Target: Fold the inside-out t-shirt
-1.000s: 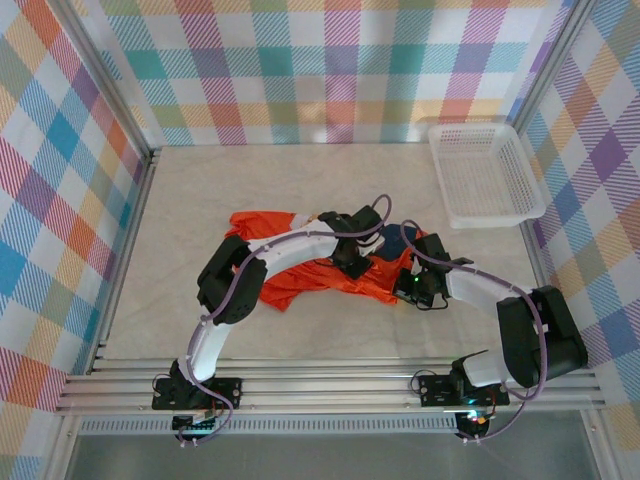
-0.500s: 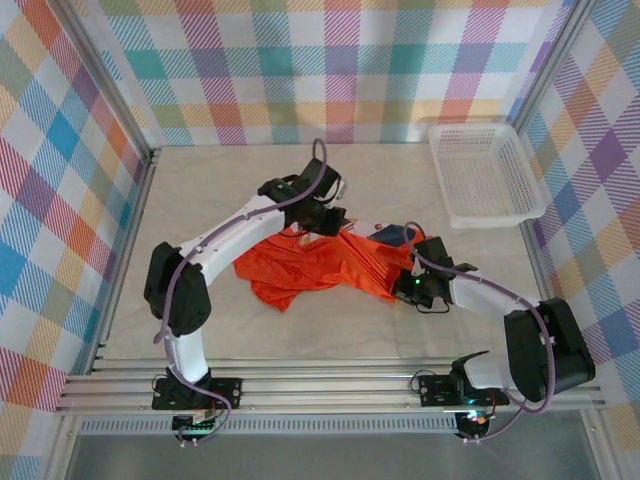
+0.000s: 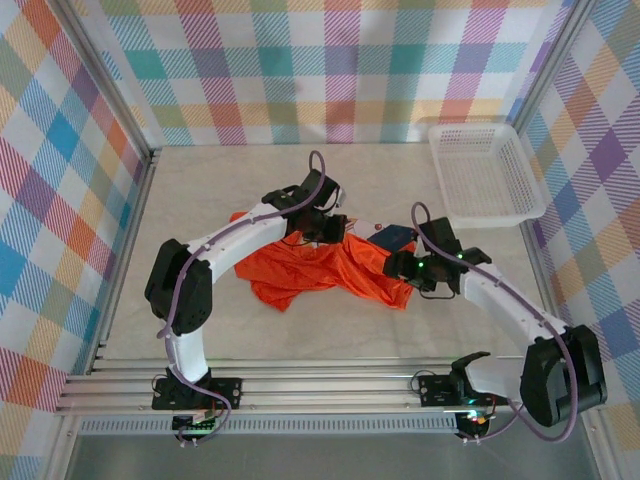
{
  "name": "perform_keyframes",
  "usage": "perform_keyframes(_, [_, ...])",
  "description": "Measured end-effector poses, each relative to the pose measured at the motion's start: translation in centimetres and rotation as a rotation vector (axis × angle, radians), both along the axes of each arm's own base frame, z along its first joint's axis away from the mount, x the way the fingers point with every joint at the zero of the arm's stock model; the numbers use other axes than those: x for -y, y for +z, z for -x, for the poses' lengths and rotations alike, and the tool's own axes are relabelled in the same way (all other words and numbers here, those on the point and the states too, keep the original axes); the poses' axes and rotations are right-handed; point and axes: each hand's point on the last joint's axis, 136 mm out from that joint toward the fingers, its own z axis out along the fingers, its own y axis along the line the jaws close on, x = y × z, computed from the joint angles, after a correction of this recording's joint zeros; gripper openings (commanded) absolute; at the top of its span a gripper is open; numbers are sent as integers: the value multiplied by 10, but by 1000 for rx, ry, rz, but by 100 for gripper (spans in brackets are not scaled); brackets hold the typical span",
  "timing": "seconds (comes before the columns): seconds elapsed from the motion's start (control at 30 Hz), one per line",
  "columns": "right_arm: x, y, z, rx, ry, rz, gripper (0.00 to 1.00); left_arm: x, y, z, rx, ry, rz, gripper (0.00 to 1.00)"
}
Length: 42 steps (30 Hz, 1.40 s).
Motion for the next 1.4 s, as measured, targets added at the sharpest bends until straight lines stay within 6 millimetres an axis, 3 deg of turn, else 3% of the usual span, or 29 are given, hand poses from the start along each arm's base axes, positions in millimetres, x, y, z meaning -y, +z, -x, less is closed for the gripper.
perform_keyframes(0.2, [-37,-23,-20,-58,83,17,61,2,0,2,-3,-7,5,0])
perform_keyframes(0.3, [-57,-28,-43,-52,105,14,74,3,0,3,-3,-10,4,0])
perform_keyframes(0.37, [-68,-30,-59,-36,112,18,75,3,-1,4,-5,-12,2,0])
perform_keyframes(0.4, [-72,-33,-67,-33,112,28,72,3,-1,5,-6,-13,1,0])
perform_keyframes(0.5, [-75,-45,-86,-27,99,74,38,2,-5,7,-15,-15,-9,0])
perform_keyframes(0.53, [-73,-49,-88,-30,87,91,25,1,-6,8,-16,-16,-13,0])
perform_keyframes(0.63, [-62,-50,-89,-26,67,137,2,-3,-6,8,-10,-13,-30,0])
perform_keyframes(0.77, [-45,-24,-86,14,72,174,0,-11,0,8,6,-8,-48,0])
perform_keyframes(0.87, [-31,21,-82,71,95,156,0,-16,6,7,22,-9,-51,0])
perform_keyframes(1.03, [4,114,-77,218,79,95,0,-9,14,11,23,-31,-11,0])
perform_keyframes(1.13, [21,141,-75,256,60,87,0,0,20,14,27,-54,16,0])
perform_keyframes(1.27, [35,128,-87,214,38,105,0,9,28,15,46,-70,34,0])
perform_keyframes(1.4, [43,74,-119,99,12,161,0,16,29,-3,63,-48,45,0])
